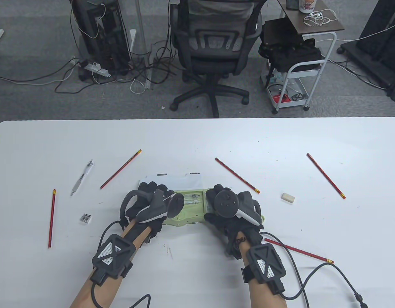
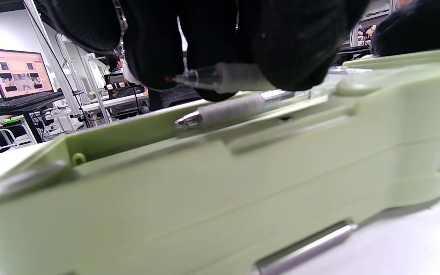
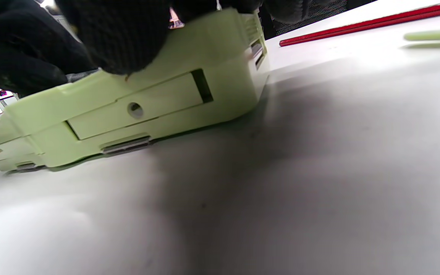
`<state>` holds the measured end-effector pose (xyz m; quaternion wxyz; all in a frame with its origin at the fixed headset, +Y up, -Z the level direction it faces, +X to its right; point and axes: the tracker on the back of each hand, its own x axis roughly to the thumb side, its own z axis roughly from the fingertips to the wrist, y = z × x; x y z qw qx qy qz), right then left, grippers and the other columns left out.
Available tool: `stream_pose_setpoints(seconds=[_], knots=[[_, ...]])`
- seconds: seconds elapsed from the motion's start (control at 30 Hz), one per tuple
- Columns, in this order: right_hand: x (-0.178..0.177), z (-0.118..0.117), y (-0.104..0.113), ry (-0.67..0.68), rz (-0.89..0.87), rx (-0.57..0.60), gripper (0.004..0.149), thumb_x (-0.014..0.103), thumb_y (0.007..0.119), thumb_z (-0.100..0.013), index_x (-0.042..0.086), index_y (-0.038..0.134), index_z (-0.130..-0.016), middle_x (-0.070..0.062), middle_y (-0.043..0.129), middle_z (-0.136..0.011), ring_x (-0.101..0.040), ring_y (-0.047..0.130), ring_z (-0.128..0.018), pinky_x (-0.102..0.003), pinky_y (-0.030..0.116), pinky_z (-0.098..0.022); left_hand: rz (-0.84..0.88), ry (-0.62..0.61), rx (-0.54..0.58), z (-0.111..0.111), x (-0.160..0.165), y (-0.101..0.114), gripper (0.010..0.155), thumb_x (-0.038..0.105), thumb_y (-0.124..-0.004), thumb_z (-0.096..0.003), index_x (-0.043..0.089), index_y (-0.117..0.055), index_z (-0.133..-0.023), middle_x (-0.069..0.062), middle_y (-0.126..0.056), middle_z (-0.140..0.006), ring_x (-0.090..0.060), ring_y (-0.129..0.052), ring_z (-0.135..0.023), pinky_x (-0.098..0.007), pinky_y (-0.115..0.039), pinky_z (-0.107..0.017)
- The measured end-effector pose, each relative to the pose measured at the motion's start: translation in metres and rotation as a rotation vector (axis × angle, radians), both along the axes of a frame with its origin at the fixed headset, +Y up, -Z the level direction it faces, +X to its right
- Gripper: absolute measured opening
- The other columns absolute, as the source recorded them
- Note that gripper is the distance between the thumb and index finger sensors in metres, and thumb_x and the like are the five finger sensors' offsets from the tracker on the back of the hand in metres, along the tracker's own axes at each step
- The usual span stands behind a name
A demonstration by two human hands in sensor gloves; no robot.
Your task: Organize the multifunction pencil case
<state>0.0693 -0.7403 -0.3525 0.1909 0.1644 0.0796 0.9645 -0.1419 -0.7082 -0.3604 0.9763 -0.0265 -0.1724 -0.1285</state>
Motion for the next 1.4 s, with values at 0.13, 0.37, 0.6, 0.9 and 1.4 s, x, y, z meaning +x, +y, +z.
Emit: stream_pose_setpoints(seconds=[0.13, 0.37, 0.6, 0.9, 1.4], knots=[[0.000, 0.000, 0.000, 0.001, -0.001, 0.000, 0.077, 0.041, 0.076, -0.046, 0.010, 0.045, -0.109, -0.023, 0.031, -0.112, -0.053, 0.043, -0.101, -0.062, 0.044, -0.072, -0.003, 0.006, -0.001, -0.001, -0.001, -0.002, 0.045, 0.041, -0.085, -0.0520, 0.029, -0.080, -0.095, -0.003, -0.090, -0.096, -0.036, -0.085, -0.090, -0.070, -0.064, -0.071], [0.000, 0.000, 0.001, 0.003, 0.002, -0.002, 0.077, 0.041, 0.076, -0.046, 0.010, 0.045, -0.109, -0.023, 0.032, -0.112, -0.053, 0.043, -0.101, -0.063, 0.044, -0.072, 0.057, 0.052, 0.011, -0.006, -0.020, 0.010, 0.049, 0.041, -0.083, -0.0523, 0.027, -0.077, -0.099, -0.005, -0.088, -0.101, -0.039, -0.083, -0.095, -0.070, -0.064, -0.071], [-0.001, 0.000, 0.001, 0.003, 0.007, -0.001, 0.077, 0.041, 0.076, -0.046, 0.010, 0.045, -0.109, -0.024, 0.031, -0.112, -0.053, 0.043, -0.101, -0.063, 0.044, -0.072, 0.130, 0.203, 0.044, -0.022, -0.084, 0.041, 0.052, 0.041, -0.082, -0.0529, 0.026, -0.074, -0.102, -0.006, -0.085, -0.105, -0.040, -0.080, -0.098, -0.069, -0.063, -0.072], [-0.001, 0.000, 0.001, 0.004, 0.005, -0.005, 0.077, 0.041, 0.076, -0.046, 0.010, 0.045, -0.109, -0.024, 0.032, -0.112, -0.053, 0.043, -0.101, -0.063, 0.044, -0.072, 0.196, 0.499, 0.051, -0.054, -0.185, 0.066, 0.056, 0.040, -0.084, -0.0530, 0.025, -0.071, -0.105, -0.007, -0.084, -0.108, -0.039, -0.080, -0.101, -0.067, -0.063, -0.075], [-0.001, 0.000, 0.001, 0.003, 0.008, -0.003, 0.077, 0.041, 0.076, -0.046, 0.010, 0.045, -0.109, -0.024, 0.031, -0.112, -0.053, 0.043, -0.101, -0.063, 0.044, -0.072, 0.020, 0.757, -0.072, -0.084, -0.247, 0.007, 0.055, 0.039, -0.087, -0.0520, 0.023, -0.073, -0.103, -0.004, -0.093, -0.099, -0.036, -0.088, -0.094, -0.064, -0.070, -0.070]])
